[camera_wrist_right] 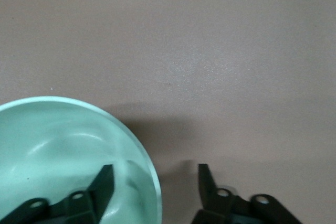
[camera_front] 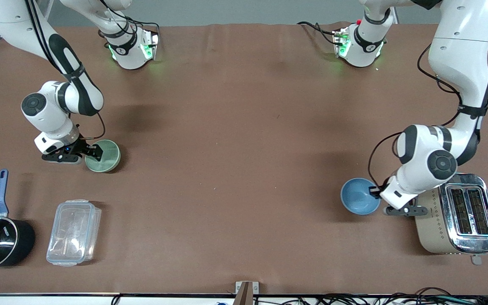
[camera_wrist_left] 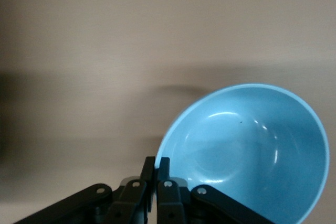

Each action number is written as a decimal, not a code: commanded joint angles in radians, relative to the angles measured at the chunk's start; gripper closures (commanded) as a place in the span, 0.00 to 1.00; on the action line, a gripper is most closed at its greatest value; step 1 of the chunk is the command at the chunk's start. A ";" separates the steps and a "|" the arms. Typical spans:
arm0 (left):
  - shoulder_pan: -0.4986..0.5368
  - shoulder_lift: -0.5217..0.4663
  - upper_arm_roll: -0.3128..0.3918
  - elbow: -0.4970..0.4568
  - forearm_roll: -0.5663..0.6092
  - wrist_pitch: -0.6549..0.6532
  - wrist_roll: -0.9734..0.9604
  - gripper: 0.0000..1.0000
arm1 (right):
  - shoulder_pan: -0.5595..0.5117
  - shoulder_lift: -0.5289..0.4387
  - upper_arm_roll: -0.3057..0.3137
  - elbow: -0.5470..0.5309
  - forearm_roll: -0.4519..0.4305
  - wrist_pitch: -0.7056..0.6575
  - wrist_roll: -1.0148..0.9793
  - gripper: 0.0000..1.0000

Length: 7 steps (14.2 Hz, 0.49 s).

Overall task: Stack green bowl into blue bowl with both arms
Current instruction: 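Grasp the blue bowl with the left gripper while the right gripper grasps the green bowl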

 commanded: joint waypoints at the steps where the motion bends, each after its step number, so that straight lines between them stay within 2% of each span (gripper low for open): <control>1: -0.051 -0.013 -0.092 0.086 0.013 -0.117 -0.141 1.00 | -0.020 -0.029 0.012 -0.008 -0.007 -0.034 0.011 0.93; 2: -0.104 -0.006 -0.101 0.117 0.013 -0.143 -0.216 1.00 | -0.020 -0.032 0.014 0.002 -0.006 -0.071 0.010 1.00; 5: -0.262 0.021 -0.101 0.126 0.016 -0.148 -0.408 1.00 | -0.020 -0.068 0.015 0.097 0.002 -0.276 0.003 1.00; 7: -0.345 0.070 -0.101 0.178 0.017 -0.143 -0.506 1.00 | -0.018 -0.083 0.015 0.201 0.003 -0.451 0.002 1.00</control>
